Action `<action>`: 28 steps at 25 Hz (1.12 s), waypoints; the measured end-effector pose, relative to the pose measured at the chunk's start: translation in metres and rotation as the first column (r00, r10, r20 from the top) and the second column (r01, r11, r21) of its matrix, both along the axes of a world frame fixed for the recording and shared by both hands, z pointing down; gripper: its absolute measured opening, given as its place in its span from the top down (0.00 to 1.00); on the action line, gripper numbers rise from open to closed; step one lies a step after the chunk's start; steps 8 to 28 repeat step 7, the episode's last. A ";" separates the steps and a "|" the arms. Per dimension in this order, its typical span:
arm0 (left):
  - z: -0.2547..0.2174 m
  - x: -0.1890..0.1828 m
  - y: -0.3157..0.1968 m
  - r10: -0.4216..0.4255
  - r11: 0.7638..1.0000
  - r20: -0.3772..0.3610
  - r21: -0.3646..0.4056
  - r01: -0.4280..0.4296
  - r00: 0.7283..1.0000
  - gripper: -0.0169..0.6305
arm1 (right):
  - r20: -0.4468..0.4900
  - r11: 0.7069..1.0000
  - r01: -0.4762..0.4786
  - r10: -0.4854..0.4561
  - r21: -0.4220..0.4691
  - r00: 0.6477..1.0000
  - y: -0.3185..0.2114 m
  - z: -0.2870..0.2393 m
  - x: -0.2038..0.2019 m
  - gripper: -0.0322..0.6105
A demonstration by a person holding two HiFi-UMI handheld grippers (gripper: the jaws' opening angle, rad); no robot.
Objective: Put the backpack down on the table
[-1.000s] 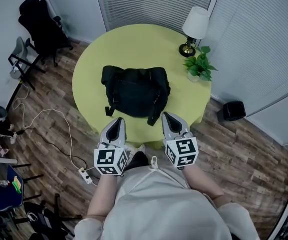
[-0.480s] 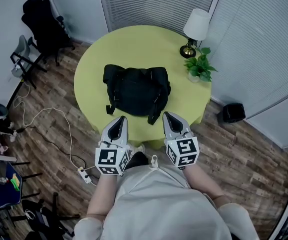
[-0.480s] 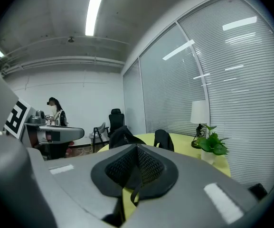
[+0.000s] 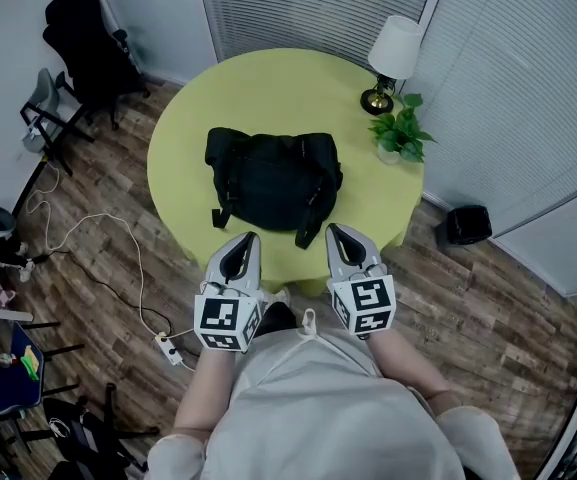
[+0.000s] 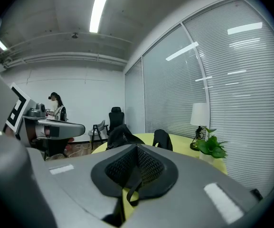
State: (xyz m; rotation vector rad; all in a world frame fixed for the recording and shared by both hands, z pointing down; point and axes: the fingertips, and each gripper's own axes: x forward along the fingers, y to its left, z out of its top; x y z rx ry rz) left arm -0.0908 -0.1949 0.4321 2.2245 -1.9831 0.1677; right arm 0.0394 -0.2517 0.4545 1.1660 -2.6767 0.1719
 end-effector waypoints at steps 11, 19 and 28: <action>0.003 -0.003 -0.010 -0.006 1.000 0.006 -0.016 0.006 1.000 0.96 | 0.007 1.000 0.008 -0.008 -0.001 1.000 -0.006 0.002 -0.002 0.95; 0.003 -0.003 -0.010 -0.006 1.000 0.006 -0.016 0.006 1.000 0.96 | 0.007 1.000 0.008 -0.008 -0.001 1.000 -0.006 0.002 -0.002 0.95; 0.003 -0.003 -0.010 -0.006 1.000 0.006 -0.016 0.006 1.000 0.96 | 0.007 1.000 0.008 -0.008 -0.001 1.000 -0.006 0.002 -0.002 0.95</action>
